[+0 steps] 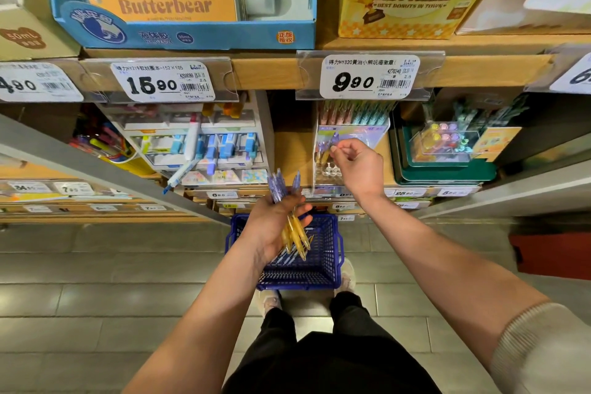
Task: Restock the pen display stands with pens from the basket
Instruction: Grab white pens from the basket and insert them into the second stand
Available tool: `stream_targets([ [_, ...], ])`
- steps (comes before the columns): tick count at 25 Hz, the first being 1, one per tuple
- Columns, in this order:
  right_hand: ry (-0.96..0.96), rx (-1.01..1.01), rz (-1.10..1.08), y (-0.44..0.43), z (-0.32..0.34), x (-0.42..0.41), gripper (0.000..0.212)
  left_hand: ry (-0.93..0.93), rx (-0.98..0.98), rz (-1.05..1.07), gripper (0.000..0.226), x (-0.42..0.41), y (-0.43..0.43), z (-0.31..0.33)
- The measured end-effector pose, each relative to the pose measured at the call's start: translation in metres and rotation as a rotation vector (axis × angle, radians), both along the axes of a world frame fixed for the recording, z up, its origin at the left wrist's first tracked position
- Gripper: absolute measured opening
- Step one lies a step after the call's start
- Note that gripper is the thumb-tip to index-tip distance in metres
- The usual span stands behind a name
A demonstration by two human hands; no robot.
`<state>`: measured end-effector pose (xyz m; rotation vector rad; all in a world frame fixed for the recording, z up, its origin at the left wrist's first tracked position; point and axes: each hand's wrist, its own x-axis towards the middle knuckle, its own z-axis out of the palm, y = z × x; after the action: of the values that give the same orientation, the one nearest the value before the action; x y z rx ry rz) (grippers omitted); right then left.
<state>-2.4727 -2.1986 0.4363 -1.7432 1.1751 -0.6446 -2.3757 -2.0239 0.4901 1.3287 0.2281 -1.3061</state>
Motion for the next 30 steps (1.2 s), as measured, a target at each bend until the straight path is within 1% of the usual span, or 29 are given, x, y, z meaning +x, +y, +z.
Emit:
stream_targets([
  [3,0.1,-0.052,0.085,0.003,-0.009,0.001,0.005,0.003,-0.012,0.013,0.013,0.0,0.002,0.001],
  [7,0.262,-0.046,0.167,0.008,-0.02,0.005,0.009,-0.01,-0.012,0.0,0.018,-0.002,0.005,0.0],
  [11,0.331,0.024,0.168,0.005,-0.02,0.012,0.026,-0.013,-0.016,-0.007,0.027,-0.002,0.009,0.0],
  [15,0.417,0.066,0.151,0.003,-0.009,0.018,0.025,-0.007,-0.028,0.058,0.021,-0.001,0.009,0.003],
  [18,0.506,0.183,0.124,0.008,0.009,0.015,0.011,-0.01,-0.014,0.08,0.021,-0.002,0.008,0.006],
  [19,0.467,0.273,0.129,0.013,0.016,0.012,0.006,-0.015,-0.015,0.074,0.021,-0.002,0.008,0.007],
  [20,0.37,0.397,0.158,0.02,0.024,0.007,0.007,-0.021,-0.021,0.065,0.019,-0.002,0.007,0.008],
  [22,0.091,0.695,0.252,0.037,0.045,-0.003,0.02,-0.035,-0.031,0.038,0.018,-0.004,0.004,0.01],
  [23,-0.017,0.788,0.289,0.044,0.054,-0.007,0.024,-0.041,-0.036,0.019,0.019,-0.004,0.002,0.012],
  [24,-0.079,0.823,0.3,0.05,0.06,-0.011,0.025,-0.046,-0.041,-0.004,0.022,-0.005,0.001,0.013],
  [28,-0.21,0.838,0.225,0.056,0.073,-0.025,0.028,-0.075,-0.043,-0.064,0.026,-0.008,-0.005,0.02],
  [30,-0.197,0.751,0.211,0.058,0.075,-0.028,0.026,-0.083,-0.041,-0.07,0.028,-0.011,-0.009,0.023],
])
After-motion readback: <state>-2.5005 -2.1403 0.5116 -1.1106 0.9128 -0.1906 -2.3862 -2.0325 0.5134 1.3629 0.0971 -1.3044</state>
